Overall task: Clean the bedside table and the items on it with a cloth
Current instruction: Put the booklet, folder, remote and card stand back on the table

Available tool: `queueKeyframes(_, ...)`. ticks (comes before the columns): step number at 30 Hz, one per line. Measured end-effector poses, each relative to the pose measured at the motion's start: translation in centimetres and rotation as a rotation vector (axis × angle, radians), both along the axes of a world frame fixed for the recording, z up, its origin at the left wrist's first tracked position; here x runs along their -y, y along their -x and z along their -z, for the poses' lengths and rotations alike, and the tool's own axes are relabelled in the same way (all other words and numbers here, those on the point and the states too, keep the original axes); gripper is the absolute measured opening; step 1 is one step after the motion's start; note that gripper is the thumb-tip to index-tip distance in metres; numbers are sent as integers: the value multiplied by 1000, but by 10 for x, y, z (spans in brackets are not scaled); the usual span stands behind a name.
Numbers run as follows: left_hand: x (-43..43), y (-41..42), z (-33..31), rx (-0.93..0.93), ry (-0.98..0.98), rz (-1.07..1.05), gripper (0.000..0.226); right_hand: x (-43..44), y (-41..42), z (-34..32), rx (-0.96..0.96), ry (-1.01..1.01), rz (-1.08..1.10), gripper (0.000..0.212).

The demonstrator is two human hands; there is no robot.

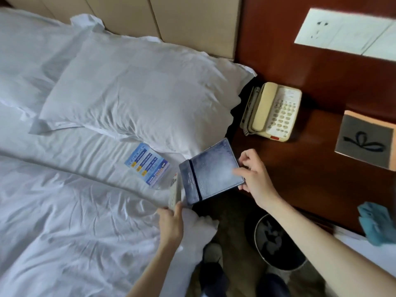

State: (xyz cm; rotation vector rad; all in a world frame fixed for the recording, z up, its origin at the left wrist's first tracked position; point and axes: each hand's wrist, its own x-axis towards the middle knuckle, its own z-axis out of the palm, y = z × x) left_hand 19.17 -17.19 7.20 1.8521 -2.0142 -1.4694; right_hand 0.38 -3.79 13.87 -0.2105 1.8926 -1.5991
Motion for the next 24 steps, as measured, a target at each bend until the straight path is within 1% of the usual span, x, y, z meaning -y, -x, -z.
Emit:
queueKeyframes(5,-51,18,-14,-110,61,32,31,-64,21,2,57,94,139,31)
queueKeyframes(9,-83,47,-20,-165,38,62,33,-114,37,5,77,115,296,26)
queueKeyframes(12,-106,74,-25,-199,16,55,35,-149,49,12,160,107,462,36)
queueKeyframes(14,-122,91,-26,-199,28,98,37,-174,57,15,217,110,553,45)
queueKeyframes(15,-130,99,-26,-196,34,137,38,-186,61,17,228,111,579,46)
queueKeyframes(18,-156,123,-26,-215,61,240,34,-226,70,22,239,93,656,40)
queueKeyframes(21,-176,142,-24,-203,101,321,35,-255,76,25,269,87,725,34)
queueKeyframes(24,-199,162,-22,-195,105,358,37,-280,86,28,290,64,757,25)
